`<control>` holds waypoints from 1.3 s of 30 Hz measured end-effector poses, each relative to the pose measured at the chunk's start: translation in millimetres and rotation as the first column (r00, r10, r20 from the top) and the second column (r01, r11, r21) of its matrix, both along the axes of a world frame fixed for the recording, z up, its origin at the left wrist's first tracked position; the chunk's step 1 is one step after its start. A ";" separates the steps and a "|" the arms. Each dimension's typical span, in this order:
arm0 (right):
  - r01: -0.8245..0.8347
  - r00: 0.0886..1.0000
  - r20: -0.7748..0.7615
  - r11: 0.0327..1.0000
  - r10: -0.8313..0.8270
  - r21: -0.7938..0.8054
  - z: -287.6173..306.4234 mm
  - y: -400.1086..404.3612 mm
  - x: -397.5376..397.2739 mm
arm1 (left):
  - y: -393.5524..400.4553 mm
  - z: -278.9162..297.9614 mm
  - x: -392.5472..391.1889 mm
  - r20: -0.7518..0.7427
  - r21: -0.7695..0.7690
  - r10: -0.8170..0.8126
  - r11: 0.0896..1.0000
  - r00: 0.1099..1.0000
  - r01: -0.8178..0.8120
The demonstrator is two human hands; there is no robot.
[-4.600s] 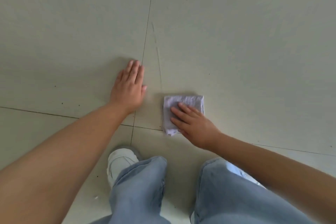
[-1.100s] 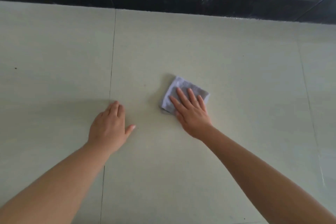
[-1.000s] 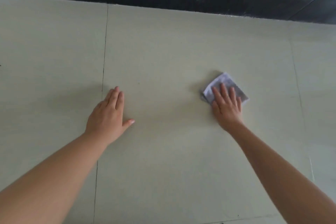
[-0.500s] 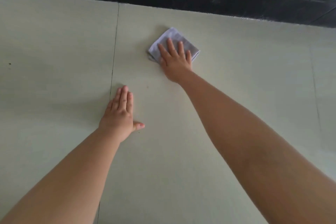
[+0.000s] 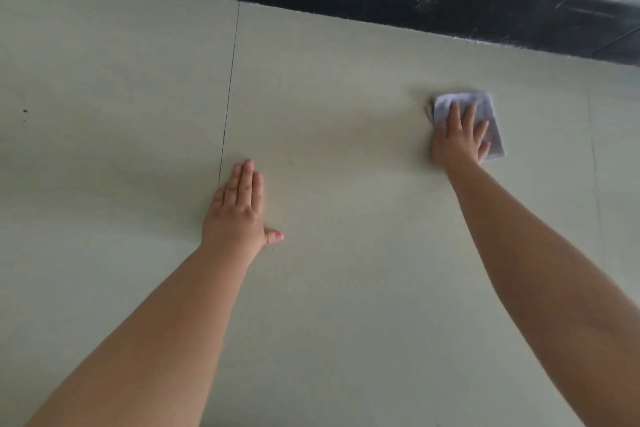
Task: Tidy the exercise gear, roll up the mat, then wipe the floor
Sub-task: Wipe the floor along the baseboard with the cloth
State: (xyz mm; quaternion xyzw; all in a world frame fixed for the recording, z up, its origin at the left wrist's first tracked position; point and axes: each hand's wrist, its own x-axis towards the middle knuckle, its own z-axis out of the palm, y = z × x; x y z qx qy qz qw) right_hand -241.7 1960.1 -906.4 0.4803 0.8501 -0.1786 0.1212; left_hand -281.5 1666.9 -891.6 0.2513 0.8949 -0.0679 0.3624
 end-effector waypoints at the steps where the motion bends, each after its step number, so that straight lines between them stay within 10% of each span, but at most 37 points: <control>1: -0.049 0.999 0.015 0.998 0.050 -0.024 -0.8 -3.7 -27.0 | -0.4 -0.4 0.3 0.004 0.017 0.015 1.000 1.000 -0.015; 7: -0.599 0.796 0.052 0.797 0.603 -0.080 -3.9 -94.4 -84.2 | 3.1 -0.1 0.5 -0.018 -0.090 -0.027 0.996 0.999 0.025; 13: -0.731 0.674 0.040 0.674 0.737 -0.100 -5.3 -160.6 76.9 | 1.9 1.3 1.5 -0.027 -0.081 -0.021 0.997 0.999 0.019; 19: -0.607 0.770 0.136 0.781 0.624 -0.145 2.9 -152.4 249.8 | 5.3 8.6 5.9 -0.067 -0.110 -0.044 0.993 0.997 0.037; 22: -0.099 0.987 0.114 0.990 0.111 -0.104 10.0 -95.6 242.6 | 3.2 12.2 20.2 -0.139 0.009 -0.071 0.997 0.988 0.073; 25: 0.241 0.969 0.090 0.960 -0.230 -0.142 8.1 -69.9 196.2 | -1.9 14.7 50.1 -0.162 0.154 -0.182 0.966 0.970 0.207; 29: -0.189 0.978 0.045 0.962 0.201 -0.198 7.1 -136.4 169.5 | -2.2 14.4 89.3 -0.101 0.230 -0.290 0.924 0.952 0.306; 34: -0.611 0.776 0.000 0.752 0.631 -0.248 2.9 -205.3 267.6 | 2.7 6.9 111.4 -0.067 0.247 -0.349 0.902 0.935 0.354; 39: -0.190 0.949 0.201 0.950 0.242 -0.249 14.4 -128.1 356.4 | 16.4 2.9 119.2 -0.084 0.251 -0.348 0.899 0.934 0.358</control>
